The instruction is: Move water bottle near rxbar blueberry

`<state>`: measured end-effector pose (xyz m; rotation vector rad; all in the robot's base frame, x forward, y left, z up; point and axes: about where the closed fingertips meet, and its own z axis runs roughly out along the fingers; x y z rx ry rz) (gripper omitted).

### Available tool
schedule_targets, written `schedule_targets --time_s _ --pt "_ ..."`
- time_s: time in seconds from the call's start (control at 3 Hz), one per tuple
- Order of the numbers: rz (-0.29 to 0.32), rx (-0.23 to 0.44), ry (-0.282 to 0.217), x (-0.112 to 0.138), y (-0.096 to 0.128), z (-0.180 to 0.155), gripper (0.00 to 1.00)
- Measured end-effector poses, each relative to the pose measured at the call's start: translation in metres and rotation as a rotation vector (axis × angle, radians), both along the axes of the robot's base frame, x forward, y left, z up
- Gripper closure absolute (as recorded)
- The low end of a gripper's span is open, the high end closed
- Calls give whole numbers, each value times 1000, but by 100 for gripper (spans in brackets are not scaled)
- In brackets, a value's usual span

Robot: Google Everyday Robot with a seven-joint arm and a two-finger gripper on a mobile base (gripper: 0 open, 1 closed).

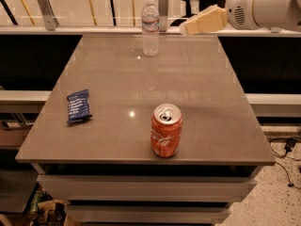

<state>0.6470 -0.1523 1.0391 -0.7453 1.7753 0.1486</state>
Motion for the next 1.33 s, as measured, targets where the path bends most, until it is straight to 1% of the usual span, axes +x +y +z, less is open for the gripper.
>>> schedule_targets --time_s 0.33,0.67,1.0,1.33 --pt "17 35 -2 22 14 -14 0" --pt "45 66 4 44 22 -27 0" --pt "90 92 16 67 32 -38 0" --pt "135 113 20 87 47 -44 0"
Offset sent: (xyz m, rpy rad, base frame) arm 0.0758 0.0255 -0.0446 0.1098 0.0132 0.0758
